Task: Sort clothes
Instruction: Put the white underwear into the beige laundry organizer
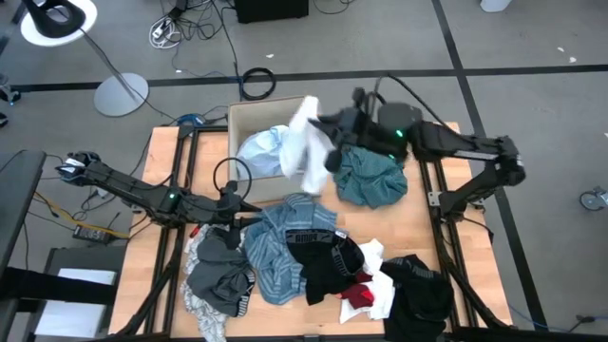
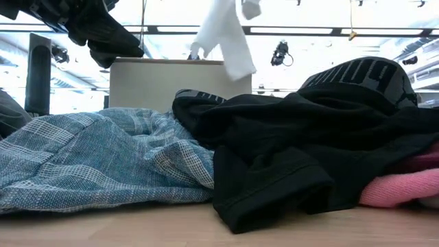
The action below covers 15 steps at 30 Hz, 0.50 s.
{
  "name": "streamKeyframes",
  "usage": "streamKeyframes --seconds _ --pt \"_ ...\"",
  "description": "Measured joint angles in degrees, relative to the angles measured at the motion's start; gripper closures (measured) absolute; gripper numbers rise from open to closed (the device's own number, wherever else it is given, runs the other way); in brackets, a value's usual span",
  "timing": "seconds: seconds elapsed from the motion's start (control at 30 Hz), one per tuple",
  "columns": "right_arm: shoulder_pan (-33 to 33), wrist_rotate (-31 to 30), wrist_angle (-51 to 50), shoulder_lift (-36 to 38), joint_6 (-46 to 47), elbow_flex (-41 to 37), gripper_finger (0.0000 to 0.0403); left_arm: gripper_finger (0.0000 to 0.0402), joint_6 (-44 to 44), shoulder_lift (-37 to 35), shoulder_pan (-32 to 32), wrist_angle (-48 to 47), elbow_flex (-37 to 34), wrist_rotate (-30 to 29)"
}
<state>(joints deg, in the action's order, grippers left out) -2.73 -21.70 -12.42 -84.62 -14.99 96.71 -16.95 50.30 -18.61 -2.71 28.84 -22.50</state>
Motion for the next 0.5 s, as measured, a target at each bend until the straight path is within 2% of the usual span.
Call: streamKeyframes --seconds 0.17,0.33,0.4,0.5 --pt "-7.06 11.77 12.32 -6.44 0.45 2.25 0.0399 0.0266 0.37 -0.02 -0.10 -0.74 -0.02 0.00" --pt "-12.39 23.34 21.82 -12.65 8.47 2.90 0.0399 0.0266 1.15 -0.02 -0.72 -1.32 -0.02 -1.48" --pt "-13.79 26.26 22.59 -14.94 10.82 2.92 0.0399 0.0266 1.34 -0.02 -0.74 -2.00 -0.02 -1.92" --pt "-15.04 27.52 19.96 -18.28 13.16 2.92 0.0399 0.0266 1.33 -0.02 -0.87 -2.26 -0.02 -2.79"
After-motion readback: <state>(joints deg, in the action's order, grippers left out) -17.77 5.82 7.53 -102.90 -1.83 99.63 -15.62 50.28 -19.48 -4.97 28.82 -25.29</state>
